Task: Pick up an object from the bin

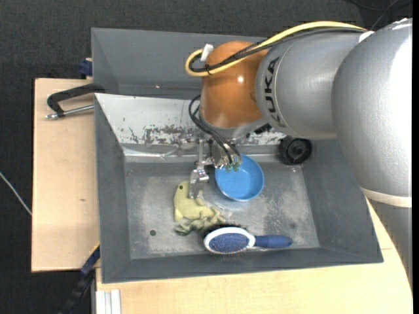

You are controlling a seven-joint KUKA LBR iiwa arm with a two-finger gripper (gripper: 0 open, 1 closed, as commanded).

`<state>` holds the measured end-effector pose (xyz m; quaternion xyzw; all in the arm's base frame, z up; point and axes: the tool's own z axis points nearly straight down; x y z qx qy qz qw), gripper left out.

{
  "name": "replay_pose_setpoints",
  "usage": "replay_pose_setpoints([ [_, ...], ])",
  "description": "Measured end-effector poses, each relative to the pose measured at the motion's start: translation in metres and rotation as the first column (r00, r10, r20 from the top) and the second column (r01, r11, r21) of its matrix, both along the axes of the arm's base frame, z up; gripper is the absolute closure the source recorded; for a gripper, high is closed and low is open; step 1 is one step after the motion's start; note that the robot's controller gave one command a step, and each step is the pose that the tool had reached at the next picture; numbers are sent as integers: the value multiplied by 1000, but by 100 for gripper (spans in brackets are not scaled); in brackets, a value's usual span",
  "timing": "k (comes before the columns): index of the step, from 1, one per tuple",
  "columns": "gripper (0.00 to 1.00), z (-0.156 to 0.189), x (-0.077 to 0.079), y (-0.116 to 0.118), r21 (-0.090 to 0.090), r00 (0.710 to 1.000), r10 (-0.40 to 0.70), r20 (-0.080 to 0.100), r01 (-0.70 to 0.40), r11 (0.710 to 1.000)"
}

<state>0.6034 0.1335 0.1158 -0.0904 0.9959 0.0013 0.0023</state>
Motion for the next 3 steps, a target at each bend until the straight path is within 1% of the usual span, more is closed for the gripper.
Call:
replay_pose_setpoints([
  [1, 0, -41, -65, -19, 1, 957, 291, 14, -291, 957],
  [2, 100, -41, -66, -20, 0, 957, 291, 9, -291, 957],
  [3, 100, 107, -53, -24, -7, 843, 538, 9, -538, 843],
])
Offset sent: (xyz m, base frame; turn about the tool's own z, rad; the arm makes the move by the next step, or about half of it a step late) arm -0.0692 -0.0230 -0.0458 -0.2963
